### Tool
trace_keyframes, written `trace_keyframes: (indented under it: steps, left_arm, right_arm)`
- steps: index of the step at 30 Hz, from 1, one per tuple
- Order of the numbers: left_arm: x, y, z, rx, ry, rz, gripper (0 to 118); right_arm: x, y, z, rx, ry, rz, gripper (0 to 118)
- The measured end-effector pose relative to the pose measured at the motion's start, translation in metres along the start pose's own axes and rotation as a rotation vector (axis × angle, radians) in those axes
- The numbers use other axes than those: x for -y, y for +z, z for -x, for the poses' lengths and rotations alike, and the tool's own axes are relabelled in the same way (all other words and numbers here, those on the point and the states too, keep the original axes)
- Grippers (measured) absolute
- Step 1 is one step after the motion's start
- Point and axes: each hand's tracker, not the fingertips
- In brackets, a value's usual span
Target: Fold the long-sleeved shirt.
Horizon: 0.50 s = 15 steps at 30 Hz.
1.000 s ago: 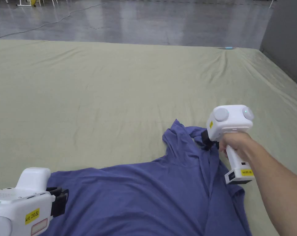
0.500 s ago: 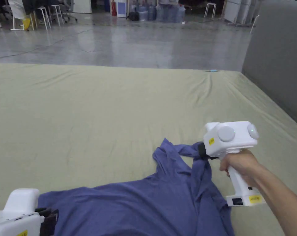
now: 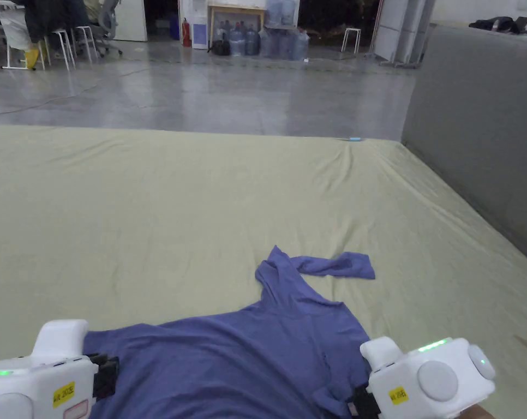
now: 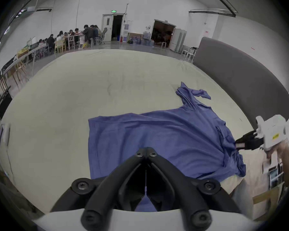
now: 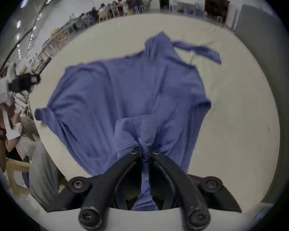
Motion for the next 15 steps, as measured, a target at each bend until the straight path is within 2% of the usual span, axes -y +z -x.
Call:
trace_keyframes:
  steps: [1,3,4,7,10,11,12,13,14,15]
  left_arm:
    - [0.001,0.002,-0.001,0.000,-0.003,0.002,0]
    - [0.000,0.006,-0.001,0.003,-0.006,-0.001,0]
    - [0.000,0.008,0.000,0.004,-0.005,-0.001,0]
    - [-0.002,0.014,0.001,0.001,0.008,-0.019,0]
    - [-0.004,0.013,0.000,0.001,0.015,-0.027,0]
    - [-0.004,0.011,-0.001,-0.004,0.013,-0.026,0]
    - [-0.005,0.009,-0.002,-0.013,0.006,-0.025,0]
    - [-0.005,0.007,-0.001,-0.027,-0.007,-0.023,0]
    - [-0.006,0.003,0.000,-0.046,-0.017,-0.021,0]
    - [-0.009,0.000,0.001,-0.062,-0.020,-0.017,0]
  right_arm:
    - [-0.002,-0.006,0.000,-0.005,-0.001,-0.010,16]
    - [-0.007,0.004,-0.002,0.007,-0.011,-0.038,73]
    - [-0.012,0.017,-0.002,0.022,-0.013,-0.061,89]
    - [-0.028,0.057,-0.005,0.044,0.011,-0.194,90]
    - [-0.051,0.083,-0.009,0.088,-0.040,-0.300,88]
    - [-0.058,0.085,-0.012,0.104,-0.052,-0.330,73]
    - [-0.065,0.084,-0.014,0.120,-0.066,-0.355,43]
    - [-0.071,0.079,-0.015,0.133,-0.088,-0.355,6]
    - [-0.077,0.073,-0.019,0.150,-0.113,-0.347,0]
    - [-0.082,0.069,-0.024,0.145,-0.123,-0.341,0]
